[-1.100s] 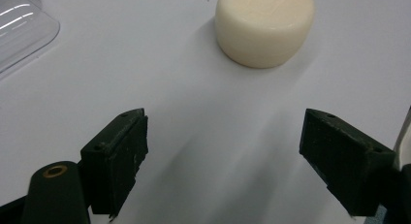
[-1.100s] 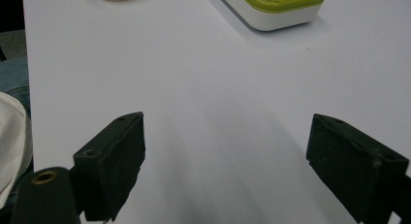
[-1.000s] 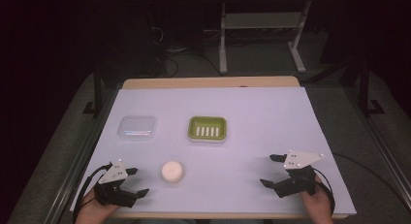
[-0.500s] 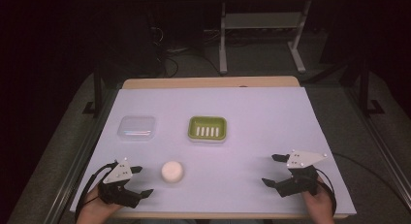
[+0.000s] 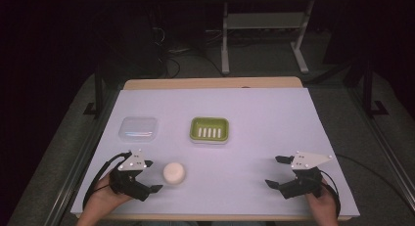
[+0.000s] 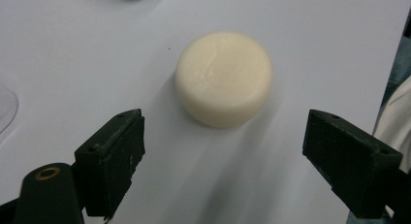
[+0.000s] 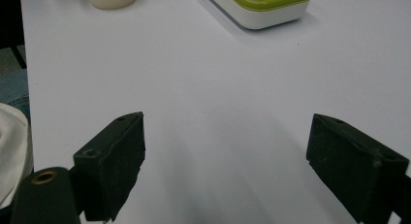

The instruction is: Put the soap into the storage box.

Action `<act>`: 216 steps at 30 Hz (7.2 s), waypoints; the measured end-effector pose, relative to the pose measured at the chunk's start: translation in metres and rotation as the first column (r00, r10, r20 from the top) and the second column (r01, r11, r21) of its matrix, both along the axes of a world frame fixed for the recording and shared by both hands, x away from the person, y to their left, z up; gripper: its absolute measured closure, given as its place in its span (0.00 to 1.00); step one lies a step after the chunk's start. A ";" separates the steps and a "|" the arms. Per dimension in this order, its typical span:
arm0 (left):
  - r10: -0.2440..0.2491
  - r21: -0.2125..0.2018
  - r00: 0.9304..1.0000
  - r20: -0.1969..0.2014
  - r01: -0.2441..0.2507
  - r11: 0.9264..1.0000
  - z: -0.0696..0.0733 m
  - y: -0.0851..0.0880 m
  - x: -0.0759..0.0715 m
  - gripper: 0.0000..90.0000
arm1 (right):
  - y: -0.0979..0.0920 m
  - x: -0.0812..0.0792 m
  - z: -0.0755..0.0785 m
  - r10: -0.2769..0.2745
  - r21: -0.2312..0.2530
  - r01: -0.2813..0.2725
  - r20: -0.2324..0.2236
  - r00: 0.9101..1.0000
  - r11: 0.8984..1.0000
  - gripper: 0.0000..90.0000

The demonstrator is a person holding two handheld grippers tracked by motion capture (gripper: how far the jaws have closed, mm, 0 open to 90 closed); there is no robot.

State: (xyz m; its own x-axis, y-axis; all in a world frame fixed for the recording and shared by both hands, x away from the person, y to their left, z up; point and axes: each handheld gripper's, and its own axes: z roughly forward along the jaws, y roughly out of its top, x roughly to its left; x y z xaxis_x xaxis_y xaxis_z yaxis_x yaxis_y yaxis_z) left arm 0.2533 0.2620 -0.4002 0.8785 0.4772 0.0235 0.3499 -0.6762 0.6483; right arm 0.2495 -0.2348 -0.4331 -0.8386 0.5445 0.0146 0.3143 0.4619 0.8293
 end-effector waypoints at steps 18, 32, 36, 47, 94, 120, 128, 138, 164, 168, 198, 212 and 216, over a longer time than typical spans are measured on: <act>-0.066 0.041 0.998 -0.023 0.067 0.997 0.006 -0.032 0.017 0.16 | -0.003 0.001 0.001 -0.002 0.003 0.002 0.002 1.000 1.000 0.15; -0.082 0.097 0.997 -0.017 0.083 0.992 -0.007 -0.047 0.021 0.16 | 0.003 0.000 0.002 0.035 0.002 -0.035 0.010 0.999 0.999 0.15; -0.075 0.107 0.997 -0.002 0.075 0.991 -0.010 -0.049 0.022 0.16 | 0.003 0.000 0.002 0.038 0.003 -0.038 0.006 0.999 0.999 0.15; -0.079 0.116 0.997 -0.027 0.081 0.990 -0.020 -0.055 0.026 0.16 | 0.003 0.000 0.002 0.040 0.003 -0.040 0.005 0.999 0.999 0.15; -0.054 0.123 0.995 -0.089 0.065 0.990 -0.032 -0.062 0.033 0.28 | 0.004 -0.001 0.003 0.050 0.001 -0.050 0.007 0.999 0.999 0.15; -0.038 0.059 0.995 -0.088 0.043 0.997 -0.014 -0.060 0.035 0.28 | -0.002 -0.002 0.002 0.019 0.016 -0.019 0.009 1.000 1.000 0.15; -0.048 0.044 0.993 -0.104 0.053 0.998 -0.011 -0.068 0.044 0.28 | -0.004 -0.001 0.002 0.013 0.026 -0.013 0.000 1.000 1.000 0.15; -0.069 0.030 0.992 -0.108 0.073 0.997 -0.002 -0.077 0.060 0.28 | -0.003 -0.001 0.003 0.026 0.029 -0.026 0.009 1.000 0.999 0.15; -0.083 0.043 0.987 -0.140 0.089 0.995 0.014 -0.097 0.087 0.28 | -0.002 -0.001 0.004 0.038 0.044 -0.038 0.010 0.999 0.998 0.15; -0.083 0.048 0.986 -0.142 0.090 0.995 0.015 -0.100 0.090 0.28 | -0.001 -0.002 0.004 0.040 0.042 -0.040 0.012 0.999 0.998 0.15; -0.056 0.070 0.987 -0.150 0.067 0.995 0.024 -0.113 0.120 0.28 | -0.001 -0.002 0.004 0.035 0.044 -0.036 0.016 0.999 0.998 0.15; -0.070 0.072 0.988 -0.138 0.080 0.994 0.034 -0.126 0.130 0.28 | -0.002 -0.002 0.005 0.035 0.048 -0.036 0.013 0.999 0.998 0.15; -0.068 0.073 0.988 -0.136 0.078 0.994 0.036 -0.128 0.133 0.28 | -0.002 -0.002 0.005 0.034 0.049 -0.035 0.014 0.999 0.998 0.15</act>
State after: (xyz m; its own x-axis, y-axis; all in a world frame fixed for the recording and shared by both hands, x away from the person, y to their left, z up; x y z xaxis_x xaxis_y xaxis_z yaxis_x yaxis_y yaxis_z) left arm 0.3867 0.1335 -0.3639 0.9087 0.4128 -0.0619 0.3775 -0.7495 0.5438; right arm 0.2472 -0.2367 -0.4285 -0.8573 0.5139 0.0300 0.2881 0.4306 0.8553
